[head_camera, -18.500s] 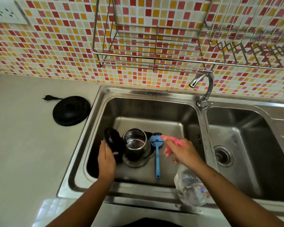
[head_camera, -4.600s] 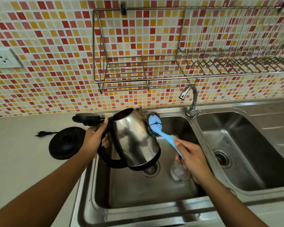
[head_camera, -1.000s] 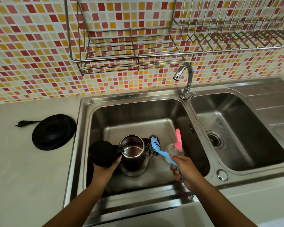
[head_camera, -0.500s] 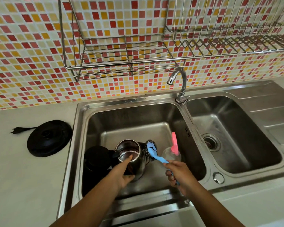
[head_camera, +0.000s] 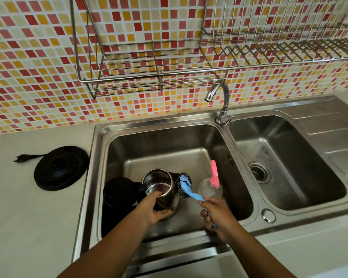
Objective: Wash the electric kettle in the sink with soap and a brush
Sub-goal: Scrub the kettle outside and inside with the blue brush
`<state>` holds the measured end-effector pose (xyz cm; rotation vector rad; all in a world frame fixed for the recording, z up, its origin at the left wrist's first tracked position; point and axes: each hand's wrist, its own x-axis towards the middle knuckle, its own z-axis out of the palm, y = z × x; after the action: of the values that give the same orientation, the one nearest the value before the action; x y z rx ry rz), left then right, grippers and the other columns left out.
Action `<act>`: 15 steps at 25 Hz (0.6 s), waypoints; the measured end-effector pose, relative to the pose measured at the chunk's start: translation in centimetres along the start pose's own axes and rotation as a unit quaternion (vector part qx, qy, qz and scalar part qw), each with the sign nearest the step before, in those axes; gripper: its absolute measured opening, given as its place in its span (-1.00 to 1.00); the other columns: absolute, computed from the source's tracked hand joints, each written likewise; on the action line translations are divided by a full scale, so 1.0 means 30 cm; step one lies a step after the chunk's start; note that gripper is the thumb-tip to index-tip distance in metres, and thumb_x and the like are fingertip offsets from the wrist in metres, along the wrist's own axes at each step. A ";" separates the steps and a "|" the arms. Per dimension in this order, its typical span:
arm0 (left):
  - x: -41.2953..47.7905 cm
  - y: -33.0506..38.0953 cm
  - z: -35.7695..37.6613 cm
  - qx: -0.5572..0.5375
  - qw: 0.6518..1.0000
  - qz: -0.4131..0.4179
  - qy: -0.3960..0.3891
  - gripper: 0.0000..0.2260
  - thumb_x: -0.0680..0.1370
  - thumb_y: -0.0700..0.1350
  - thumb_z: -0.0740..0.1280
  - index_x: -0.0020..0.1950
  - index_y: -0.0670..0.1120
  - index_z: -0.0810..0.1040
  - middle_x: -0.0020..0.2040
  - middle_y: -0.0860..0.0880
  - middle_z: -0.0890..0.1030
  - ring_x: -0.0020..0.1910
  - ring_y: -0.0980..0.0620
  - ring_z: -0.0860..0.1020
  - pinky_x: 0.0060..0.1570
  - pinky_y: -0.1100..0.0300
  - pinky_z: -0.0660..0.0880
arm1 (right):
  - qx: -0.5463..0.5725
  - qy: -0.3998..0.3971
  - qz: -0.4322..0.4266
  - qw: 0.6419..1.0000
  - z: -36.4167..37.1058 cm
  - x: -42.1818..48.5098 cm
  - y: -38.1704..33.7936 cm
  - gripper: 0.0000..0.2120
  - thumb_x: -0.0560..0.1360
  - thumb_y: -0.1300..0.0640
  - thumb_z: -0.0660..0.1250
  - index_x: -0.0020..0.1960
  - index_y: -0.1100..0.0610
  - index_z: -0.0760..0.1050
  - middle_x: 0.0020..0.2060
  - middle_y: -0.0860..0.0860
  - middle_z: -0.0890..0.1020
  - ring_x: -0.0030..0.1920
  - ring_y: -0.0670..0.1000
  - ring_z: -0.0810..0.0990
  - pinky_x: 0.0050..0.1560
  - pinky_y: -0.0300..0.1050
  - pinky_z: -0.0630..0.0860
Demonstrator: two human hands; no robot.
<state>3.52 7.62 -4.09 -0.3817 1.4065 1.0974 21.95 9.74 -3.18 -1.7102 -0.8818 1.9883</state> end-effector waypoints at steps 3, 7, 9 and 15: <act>0.003 0.006 -0.009 0.000 1.000 0.012 -0.005 -0.61 0.61 -0.27 0.22 0.44 -0.19 0.31 0.40 -0.27 0.33 0.38 -0.32 0.36 0.30 -0.27 0.36 | -0.011 -0.001 0.000 1.000 -0.003 -0.008 -0.006 -0.86 0.59 0.20 0.23 0.12 0.15 0.51 -0.42 0.04 0.42 -0.54 -0.13 0.32 -0.59 -0.31 0.26; 0.015 0.022 -0.071 -0.015 1.000 -0.022 -0.010 -0.65 0.58 -0.33 0.19 0.38 -0.21 0.32 0.21 -0.30 0.29 0.31 -0.55 0.31 0.24 -0.21 0.44 | -0.040 -0.003 -0.027 0.999 -0.024 -0.021 -0.001 -0.84 0.58 0.17 0.26 0.13 0.15 0.53 -0.44 0.04 0.41 -0.54 -0.10 0.30 -0.59 -0.28 0.23; 0.020 0.041 -0.112 -0.044 0.997 -0.050 -0.034 -0.63 0.56 -0.33 0.19 0.38 -0.23 0.30 0.28 -0.36 0.26 0.21 -0.65 0.33 0.14 -0.18 0.52 | -0.062 -0.005 -0.062 0.996 -0.029 -0.037 -0.013 -0.84 0.58 0.13 0.27 0.10 0.14 0.55 -0.43 0.07 0.38 -0.56 -0.10 0.28 -0.57 -0.27 0.20; -0.025 0.121 -0.154 -0.059 0.983 -0.062 -0.161 -0.60 0.45 -0.38 0.10 0.27 -0.50 0.35 0.35 -0.55 0.28 0.28 -0.62 0.30 -0.18 -0.25 0.58 | -0.126 0.016 -0.216 0.968 -0.052 -0.067 -0.040 -0.86 0.57 0.12 0.30 0.09 0.07 0.59 -0.51 0.04 0.43 -0.59 -0.13 0.32 -0.61 -0.27 0.26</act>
<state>-1.91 5.51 -2.97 -0.3542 1.0236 1.0876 23.71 9.67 -0.99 -1.5031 -1.4090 1.6087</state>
